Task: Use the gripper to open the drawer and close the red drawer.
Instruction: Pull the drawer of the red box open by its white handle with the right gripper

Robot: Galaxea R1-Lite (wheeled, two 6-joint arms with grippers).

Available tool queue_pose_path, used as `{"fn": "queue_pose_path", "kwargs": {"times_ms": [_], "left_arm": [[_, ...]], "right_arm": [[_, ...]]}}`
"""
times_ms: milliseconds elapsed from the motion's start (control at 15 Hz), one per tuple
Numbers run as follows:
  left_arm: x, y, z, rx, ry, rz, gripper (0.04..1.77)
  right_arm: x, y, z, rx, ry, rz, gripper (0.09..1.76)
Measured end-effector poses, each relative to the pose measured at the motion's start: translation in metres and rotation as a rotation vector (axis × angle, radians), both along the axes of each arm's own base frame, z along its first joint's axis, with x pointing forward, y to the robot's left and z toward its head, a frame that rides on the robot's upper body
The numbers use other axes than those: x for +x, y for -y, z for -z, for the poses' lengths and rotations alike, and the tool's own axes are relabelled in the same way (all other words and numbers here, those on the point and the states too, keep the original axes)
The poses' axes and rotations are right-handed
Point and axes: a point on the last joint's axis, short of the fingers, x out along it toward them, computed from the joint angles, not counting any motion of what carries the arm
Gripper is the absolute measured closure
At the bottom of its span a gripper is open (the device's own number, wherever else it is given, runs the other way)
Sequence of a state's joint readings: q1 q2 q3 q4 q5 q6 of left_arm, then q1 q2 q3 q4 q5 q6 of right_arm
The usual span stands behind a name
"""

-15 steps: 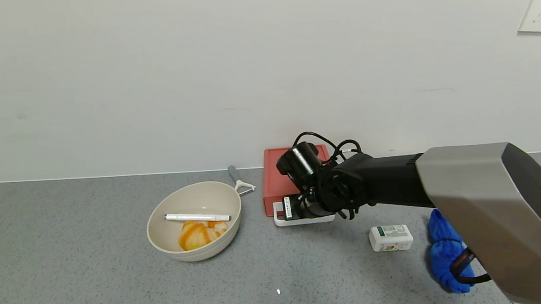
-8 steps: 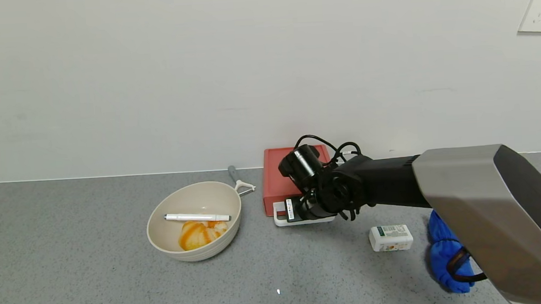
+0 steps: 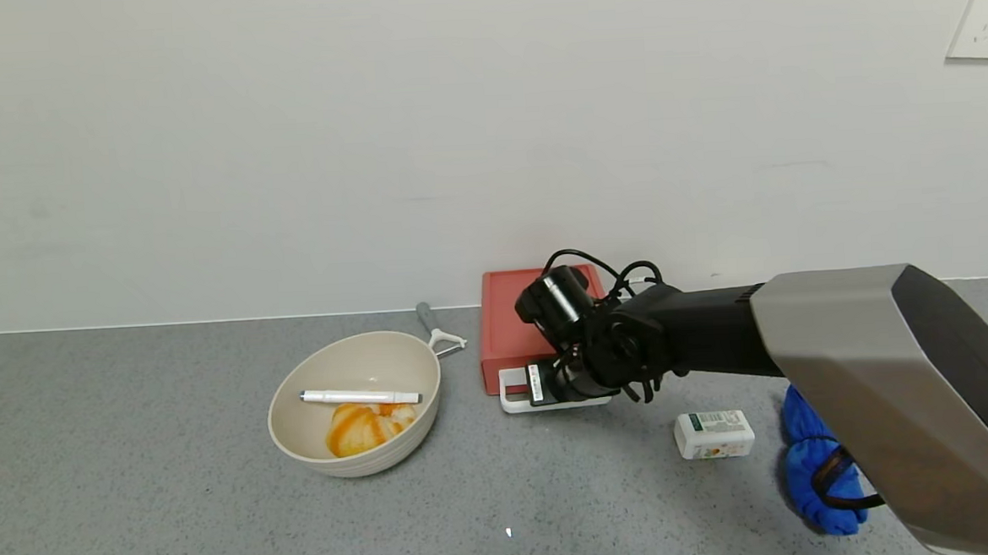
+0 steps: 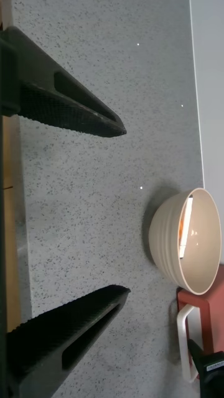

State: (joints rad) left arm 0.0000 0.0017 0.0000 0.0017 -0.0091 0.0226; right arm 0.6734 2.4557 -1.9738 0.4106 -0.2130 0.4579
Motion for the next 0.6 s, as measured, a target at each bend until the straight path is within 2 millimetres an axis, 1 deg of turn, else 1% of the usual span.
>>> {"fn": "queue_pose_path", "kwargs": {"times_ms": [267,600], "left_arm": [[0.0000,0.0000,0.0000,0.000,0.000,0.000,0.09],[0.0000,0.0000,0.0000,0.000,0.000,0.000,0.09]], "right_arm": [[-0.0014,-0.0010,0.0031,-0.004,-0.011,0.000,1.73],[-0.0101,-0.0026,0.0066,-0.019,-0.066,0.019,1.73]]}}
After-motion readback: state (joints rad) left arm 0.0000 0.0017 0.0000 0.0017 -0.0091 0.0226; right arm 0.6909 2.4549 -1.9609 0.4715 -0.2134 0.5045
